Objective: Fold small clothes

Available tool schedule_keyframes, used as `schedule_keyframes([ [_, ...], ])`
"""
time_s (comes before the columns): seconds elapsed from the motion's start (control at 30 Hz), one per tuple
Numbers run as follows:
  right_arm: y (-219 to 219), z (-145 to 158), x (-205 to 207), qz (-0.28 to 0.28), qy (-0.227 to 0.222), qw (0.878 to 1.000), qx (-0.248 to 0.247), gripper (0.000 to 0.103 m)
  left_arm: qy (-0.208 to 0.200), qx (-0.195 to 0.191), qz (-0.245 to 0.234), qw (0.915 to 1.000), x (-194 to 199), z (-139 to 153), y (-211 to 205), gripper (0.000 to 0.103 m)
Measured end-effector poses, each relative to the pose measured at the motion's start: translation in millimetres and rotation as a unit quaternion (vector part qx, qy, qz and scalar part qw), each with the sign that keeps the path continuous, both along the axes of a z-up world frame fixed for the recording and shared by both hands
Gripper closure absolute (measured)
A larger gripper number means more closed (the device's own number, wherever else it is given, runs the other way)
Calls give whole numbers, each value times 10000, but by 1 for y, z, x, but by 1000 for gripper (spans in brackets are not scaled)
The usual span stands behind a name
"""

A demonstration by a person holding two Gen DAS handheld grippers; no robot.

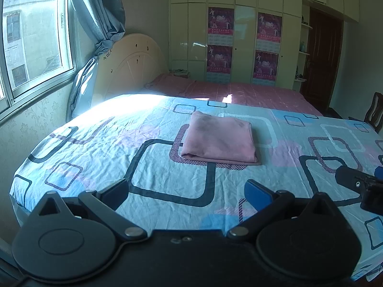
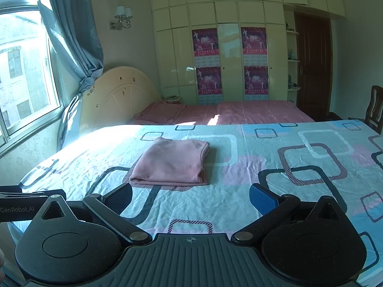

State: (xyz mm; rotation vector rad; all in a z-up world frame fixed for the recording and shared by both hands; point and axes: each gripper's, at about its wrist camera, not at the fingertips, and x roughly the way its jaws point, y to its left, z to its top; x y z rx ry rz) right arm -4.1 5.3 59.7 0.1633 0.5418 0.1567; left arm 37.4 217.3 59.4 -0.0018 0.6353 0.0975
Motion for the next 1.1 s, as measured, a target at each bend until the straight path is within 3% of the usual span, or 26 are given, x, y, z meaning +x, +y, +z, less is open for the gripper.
schedule_keyframes([
  [0.93,-2,-12,23,42,191,9998,21,0,140,-73,-155,9998,22,-9,-6,1],
  [1.1,-6,-23,37,-25,349,9994,-6,0,-31,-45,-66,10000,39,-16,-7,2],
])
